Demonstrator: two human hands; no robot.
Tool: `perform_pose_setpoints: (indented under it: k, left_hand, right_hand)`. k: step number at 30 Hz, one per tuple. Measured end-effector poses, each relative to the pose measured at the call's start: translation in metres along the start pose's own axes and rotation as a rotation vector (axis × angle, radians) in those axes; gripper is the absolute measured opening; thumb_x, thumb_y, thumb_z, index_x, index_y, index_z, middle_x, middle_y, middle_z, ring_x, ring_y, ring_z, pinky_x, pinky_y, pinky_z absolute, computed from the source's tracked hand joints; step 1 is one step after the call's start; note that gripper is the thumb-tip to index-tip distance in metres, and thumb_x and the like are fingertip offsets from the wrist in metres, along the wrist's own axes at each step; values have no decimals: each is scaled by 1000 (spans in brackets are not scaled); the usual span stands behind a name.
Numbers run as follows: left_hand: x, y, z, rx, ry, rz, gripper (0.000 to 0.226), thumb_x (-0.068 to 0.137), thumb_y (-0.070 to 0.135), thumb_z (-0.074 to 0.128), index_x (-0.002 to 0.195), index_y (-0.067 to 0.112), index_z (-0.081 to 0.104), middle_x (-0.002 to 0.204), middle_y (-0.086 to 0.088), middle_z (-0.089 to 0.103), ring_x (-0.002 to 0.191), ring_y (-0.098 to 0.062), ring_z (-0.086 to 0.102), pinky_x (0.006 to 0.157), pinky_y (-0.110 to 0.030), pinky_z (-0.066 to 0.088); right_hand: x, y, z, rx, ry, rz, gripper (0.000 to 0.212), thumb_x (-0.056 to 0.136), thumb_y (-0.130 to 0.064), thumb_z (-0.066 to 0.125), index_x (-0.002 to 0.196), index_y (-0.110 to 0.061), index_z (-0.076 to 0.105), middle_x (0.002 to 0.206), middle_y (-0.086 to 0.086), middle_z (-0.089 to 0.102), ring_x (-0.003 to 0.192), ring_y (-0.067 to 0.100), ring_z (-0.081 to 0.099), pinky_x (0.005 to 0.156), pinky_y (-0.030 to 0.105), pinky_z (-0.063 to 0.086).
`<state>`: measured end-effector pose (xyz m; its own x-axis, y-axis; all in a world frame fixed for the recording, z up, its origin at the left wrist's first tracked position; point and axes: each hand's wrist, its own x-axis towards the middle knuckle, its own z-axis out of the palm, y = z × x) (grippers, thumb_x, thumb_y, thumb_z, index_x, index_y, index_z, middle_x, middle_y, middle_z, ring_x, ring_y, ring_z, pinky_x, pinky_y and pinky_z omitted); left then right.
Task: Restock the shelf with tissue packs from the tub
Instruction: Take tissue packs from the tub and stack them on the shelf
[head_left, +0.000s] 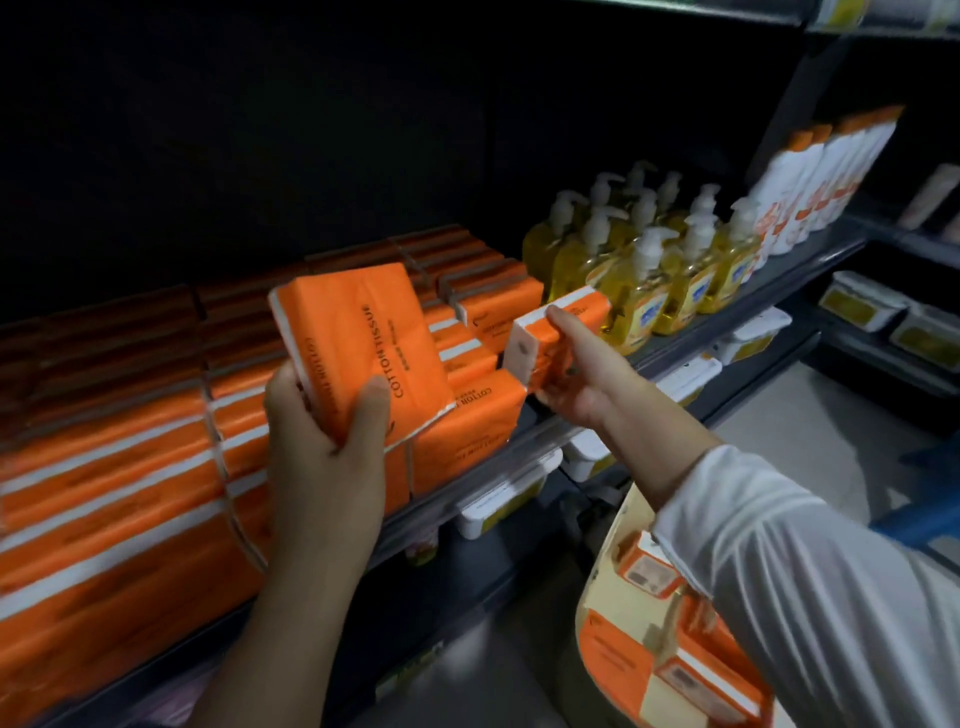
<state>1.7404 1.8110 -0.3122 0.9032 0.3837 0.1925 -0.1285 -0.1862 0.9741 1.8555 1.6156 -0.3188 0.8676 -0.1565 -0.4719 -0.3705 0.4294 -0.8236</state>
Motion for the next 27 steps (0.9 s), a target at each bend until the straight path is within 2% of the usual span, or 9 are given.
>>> perform_pose_setpoints:
  k: [2,5,9,12,16,19,22,24,27]
  left_hand:
    - [5,-3,0,-20,0,-12,36,89,32,56,123,27,45,93,23,53,72,26,47,57,0,34]
    - [9,-5,1,-52,15,-44,25,88,33,56,111,37,46,92,23,57,74,24,51,60,-5,35]
    - [12,-5,2,-93,21,-71,23,87,35,57,105,43,45,95,24,58,78,21,53,62,-5,38]
    - [12,-4,1,-116,13,-67,23,87,33,58,103,44,46,96,23,59,80,20,54,60,-1,39]
    - [9,0,0,-109,-10,-44,22,87,30,59,100,45,48,95,22,59,80,21,54,56,4,36]
    - [7,1,0,-122,-38,-5,26,87,31,59,112,36,54,97,21,61,85,17,56,59,3,39]
    - [3,4,-1,-137,-87,33,25,87,33,59,111,36,56,98,21,64,89,11,59,63,0,42]
    - [1,7,0,-143,-123,58,21,86,34,59,106,40,55,97,23,64,89,8,60,65,-4,45]
    - [-4,10,5,-154,-181,64,31,86,33,60,116,36,54,102,20,65,92,7,61,72,-13,48]
  right_hand:
    - [11,3,12,-10,7,40,38,81,-39,69,108,-15,58,88,7,65,85,22,63,97,40,47]
    - [20,3,30,-56,-7,68,28,87,-36,64,90,-10,55,84,12,62,76,25,62,84,46,52]
    - [32,6,41,-120,-8,82,44,88,-42,58,116,-8,54,108,18,65,96,30,66,72,48,53]
    - [43,10,37,-135,18,42,51,87,-45,59,124,-11,53,112,17,67,90,30,68,57,43,54]
    - [50,15,26,-160,61,-7,64,75,-54,67,120,-10,54,102,17,69,83,33,70,73,52,57]
    - [42,14,18,-162,63,-49,69,73,-57,68,121,-10,50,107,17,67,86,34,70,72,52,57]
    - [17,6,12,-322,170,-357,46,86,-47,58,114,-12,47,109,10,61,94,28,64,79,44,56]
    - [-15,-3,12,-483,217,-611,45,91,-48,51,120,-13,46,104,-1,57,95,15,59,84,36,51]
    - [-63,-11,17,-554,3,-773,37,92,-45,50,120,-22,50,111,-9,57,104,8,57,92,33,49]
